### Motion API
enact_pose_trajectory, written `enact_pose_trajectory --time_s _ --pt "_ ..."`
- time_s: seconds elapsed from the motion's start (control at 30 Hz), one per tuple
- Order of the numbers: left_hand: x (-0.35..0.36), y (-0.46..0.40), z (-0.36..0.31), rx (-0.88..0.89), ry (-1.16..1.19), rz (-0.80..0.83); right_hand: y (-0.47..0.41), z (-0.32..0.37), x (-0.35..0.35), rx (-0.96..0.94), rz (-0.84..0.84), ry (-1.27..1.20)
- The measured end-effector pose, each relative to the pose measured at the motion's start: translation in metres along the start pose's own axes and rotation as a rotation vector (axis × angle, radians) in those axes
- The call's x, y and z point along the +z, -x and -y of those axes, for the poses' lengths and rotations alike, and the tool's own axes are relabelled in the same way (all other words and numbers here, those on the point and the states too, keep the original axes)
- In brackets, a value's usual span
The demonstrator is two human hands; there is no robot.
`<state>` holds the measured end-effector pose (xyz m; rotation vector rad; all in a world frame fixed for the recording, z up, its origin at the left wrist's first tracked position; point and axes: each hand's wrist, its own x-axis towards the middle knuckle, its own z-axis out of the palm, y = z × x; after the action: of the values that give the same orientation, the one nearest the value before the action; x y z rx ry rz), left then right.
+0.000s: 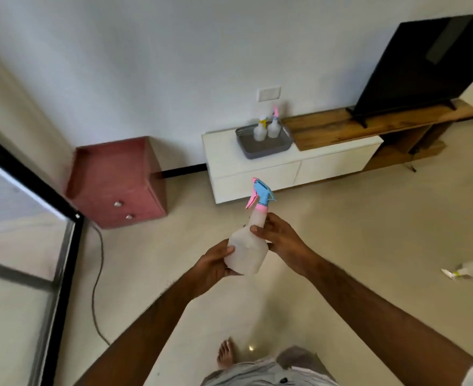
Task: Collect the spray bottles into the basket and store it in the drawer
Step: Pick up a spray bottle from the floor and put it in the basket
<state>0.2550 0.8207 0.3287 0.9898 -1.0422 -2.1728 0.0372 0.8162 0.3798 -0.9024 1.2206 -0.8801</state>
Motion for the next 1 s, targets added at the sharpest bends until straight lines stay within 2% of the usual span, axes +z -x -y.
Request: enact_pose_trajectory --time_s 0.13,0.27,0.4,0.7,1.0 --pt "-0.015 -0.083 -0.046 -0.032 -0.199 -0.243 -0.071 0.025 -0.031 -0.045 -0.183 -0.036" --pt "-0.017 -0.175 -0.093 -0.023 -0.488 -0.229 -0.156 0.042 -0.074 -0.087 -0.282 0.052" --pt "-0.007 -0.273 -0.138 0.023 -0.596 -0.240 -0.248 0.066 -0.120 -0.135 -0.333 0.298" --pt "-0.031 -0.442 -0.234 0.036 -0.680 -0.345 -0.418 0.162 -0.222 -0.115 -0.098 0.464" --pt "-0.138 -0.593 -0.271 -0.052 -0.754 -0.400 -0.601 0.191 -0.245 -0.101 0.033 0.592"
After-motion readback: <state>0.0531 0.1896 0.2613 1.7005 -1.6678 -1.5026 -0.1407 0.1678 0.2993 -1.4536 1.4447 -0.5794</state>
